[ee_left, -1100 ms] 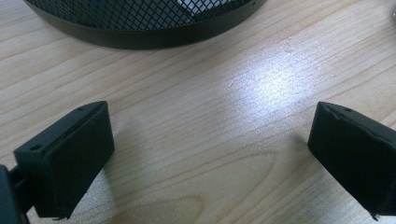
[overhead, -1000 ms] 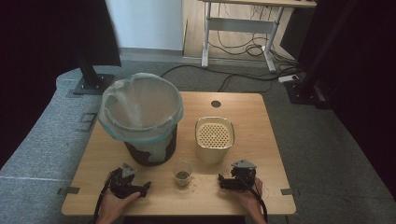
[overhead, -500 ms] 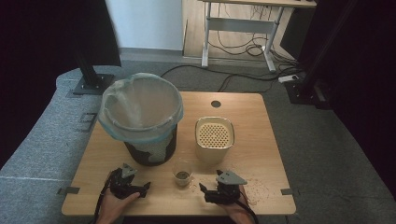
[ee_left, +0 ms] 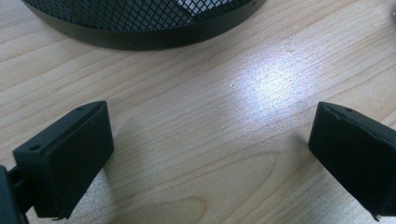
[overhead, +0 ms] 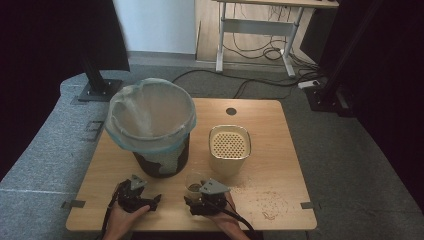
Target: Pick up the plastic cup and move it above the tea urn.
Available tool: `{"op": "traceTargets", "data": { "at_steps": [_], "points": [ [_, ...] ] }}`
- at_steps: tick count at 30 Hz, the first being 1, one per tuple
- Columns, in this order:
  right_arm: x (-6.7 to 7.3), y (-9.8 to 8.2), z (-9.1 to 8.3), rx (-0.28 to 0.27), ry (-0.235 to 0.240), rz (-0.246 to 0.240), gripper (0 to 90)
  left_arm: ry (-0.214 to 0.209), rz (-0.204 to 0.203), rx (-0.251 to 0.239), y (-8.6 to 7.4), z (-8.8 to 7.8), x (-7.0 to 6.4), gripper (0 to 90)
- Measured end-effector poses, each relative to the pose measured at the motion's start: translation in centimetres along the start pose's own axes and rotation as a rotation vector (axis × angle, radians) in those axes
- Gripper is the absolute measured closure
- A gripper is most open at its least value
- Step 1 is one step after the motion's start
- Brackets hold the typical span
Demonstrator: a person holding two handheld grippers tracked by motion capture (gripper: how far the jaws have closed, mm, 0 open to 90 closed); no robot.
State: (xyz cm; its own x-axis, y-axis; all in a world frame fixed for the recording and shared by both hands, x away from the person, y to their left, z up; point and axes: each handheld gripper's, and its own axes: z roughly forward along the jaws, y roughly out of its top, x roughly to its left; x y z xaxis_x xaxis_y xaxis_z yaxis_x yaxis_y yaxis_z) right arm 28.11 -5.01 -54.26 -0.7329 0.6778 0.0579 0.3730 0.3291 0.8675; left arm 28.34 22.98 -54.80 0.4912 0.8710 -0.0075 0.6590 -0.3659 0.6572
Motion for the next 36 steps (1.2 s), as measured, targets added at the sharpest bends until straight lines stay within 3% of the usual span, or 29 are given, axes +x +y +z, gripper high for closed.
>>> {"op": "traceTargets", "data": {
  "at_steps": [1,6,12,23,31,36],
  "points": [
    [-0.1,0.3,0.8,-0.028,-0.022,-0.002,22.7,-0.001,0.001,0.0,0.0,0.0,0.0,0.0],
    [-0.1,0.7,1.0,-0.06,-0.046,-0.027,33.4,-0.002,0.0,-0.001,0.1,0.1,0.0,0.0],
    [-0.4,1.1,0.2,-0.065,-0.009,-0.041,39.0,-0.002,0.0,-0.001,0.1,0.1,0.0,0.0],
    [-0.8,4.2,-4.3,-0.134,-0.016,-0.044,40.6,-0.003,0.002,-0.001,0.0,0.0,0.0,0.0],
    [-2.6,5.7,-8.3,-0.217,-0.068,0.009,40.7,-0.005,0.007,0.001,0.0,0.0,0.1,0.0],
    [-3.9,6.3,-10.0,-0.253,-0.1,0.031,40.7,-0.005,0.006,0.001,0.0,0.0,0.1,0.0]
  ]
}}
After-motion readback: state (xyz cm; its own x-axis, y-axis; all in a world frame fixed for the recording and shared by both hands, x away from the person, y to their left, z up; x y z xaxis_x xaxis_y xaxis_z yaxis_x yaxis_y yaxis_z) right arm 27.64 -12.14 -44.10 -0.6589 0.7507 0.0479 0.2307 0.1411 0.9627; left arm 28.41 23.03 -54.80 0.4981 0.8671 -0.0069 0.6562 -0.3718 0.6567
